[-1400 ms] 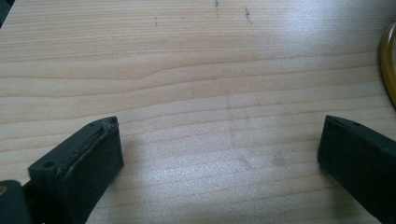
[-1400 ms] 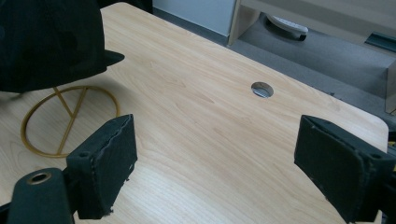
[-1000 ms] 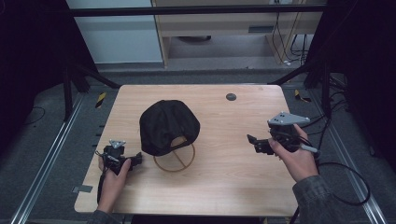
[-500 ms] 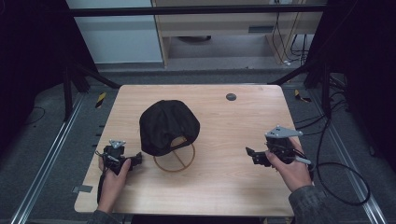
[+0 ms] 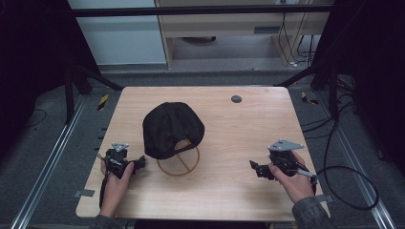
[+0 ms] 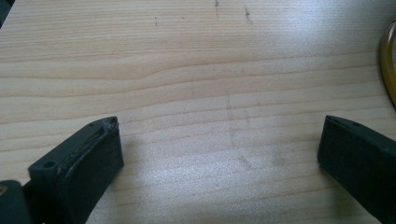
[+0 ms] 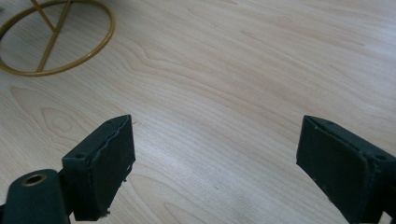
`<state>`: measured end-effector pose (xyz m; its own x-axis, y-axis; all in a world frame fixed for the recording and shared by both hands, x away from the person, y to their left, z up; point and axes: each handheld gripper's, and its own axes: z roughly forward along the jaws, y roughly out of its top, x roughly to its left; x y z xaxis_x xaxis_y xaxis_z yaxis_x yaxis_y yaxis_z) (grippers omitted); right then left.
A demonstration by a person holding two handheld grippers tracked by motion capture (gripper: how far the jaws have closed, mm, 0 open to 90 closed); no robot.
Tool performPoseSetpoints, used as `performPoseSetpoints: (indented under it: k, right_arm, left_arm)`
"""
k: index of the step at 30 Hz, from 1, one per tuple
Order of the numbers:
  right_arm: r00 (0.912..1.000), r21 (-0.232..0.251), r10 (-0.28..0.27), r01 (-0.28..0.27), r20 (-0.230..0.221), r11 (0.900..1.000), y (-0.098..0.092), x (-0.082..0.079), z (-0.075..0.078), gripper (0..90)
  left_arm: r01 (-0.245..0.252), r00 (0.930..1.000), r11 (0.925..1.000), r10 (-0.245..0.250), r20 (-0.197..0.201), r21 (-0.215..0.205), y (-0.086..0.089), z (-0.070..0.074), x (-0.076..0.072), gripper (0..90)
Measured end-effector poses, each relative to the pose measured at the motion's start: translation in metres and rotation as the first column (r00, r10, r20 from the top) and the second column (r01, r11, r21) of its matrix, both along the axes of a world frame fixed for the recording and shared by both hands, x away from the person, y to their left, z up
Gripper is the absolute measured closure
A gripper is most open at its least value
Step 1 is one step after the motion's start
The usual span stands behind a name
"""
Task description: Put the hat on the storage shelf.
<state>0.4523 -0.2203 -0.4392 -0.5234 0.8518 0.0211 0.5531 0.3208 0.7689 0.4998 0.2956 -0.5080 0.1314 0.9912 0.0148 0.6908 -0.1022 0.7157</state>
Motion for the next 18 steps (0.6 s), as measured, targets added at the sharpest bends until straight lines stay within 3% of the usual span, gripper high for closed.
performPoseSetpoints:
  k: [18]
  right_arm:
    - [0.9987,-0.003,0.013,-0.013,-0.048,1.0,0.02,0.002,-0.034,11.5]
  left_arm:
    - [0.0,1.0,1.0,0.0,-0.001,0.0,0.0,0.0,0.0,0.0]
